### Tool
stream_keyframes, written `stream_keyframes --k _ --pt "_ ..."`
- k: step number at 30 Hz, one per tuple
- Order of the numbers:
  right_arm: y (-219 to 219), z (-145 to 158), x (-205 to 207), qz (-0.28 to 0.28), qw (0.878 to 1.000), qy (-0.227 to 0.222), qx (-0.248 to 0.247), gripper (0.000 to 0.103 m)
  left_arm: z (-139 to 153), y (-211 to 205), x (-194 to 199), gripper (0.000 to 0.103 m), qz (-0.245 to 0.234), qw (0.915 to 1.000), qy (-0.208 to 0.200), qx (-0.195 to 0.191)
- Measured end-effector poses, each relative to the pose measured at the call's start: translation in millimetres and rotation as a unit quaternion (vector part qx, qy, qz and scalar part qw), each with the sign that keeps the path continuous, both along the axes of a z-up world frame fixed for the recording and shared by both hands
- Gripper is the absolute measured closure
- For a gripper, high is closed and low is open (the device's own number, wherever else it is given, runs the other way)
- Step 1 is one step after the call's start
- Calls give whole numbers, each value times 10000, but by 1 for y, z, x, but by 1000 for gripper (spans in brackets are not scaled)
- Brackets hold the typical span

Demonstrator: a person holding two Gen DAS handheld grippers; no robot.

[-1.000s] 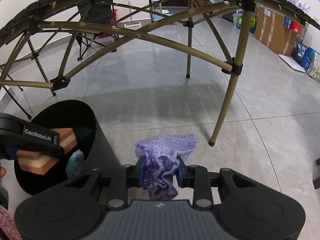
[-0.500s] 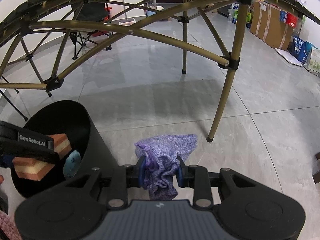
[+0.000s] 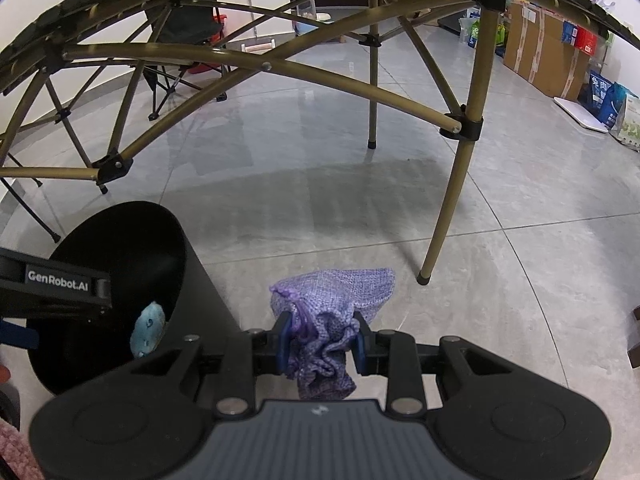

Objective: Collect trash
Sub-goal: 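Lower the left gripper into the bin and open it to drop the sponge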

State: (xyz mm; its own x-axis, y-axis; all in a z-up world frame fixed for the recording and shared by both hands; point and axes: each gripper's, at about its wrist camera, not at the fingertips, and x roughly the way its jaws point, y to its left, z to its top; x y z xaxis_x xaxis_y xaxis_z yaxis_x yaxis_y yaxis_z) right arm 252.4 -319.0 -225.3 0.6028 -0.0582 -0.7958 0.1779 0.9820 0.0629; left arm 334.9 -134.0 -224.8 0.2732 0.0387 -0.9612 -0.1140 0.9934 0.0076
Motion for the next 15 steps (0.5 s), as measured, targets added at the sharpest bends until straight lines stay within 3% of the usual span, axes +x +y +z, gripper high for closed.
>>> stream_keyframes --k 15 --pt "3 1 -1 62 10000 12 -12 74 7 -1 -5 0 -94 9999 -87 4"
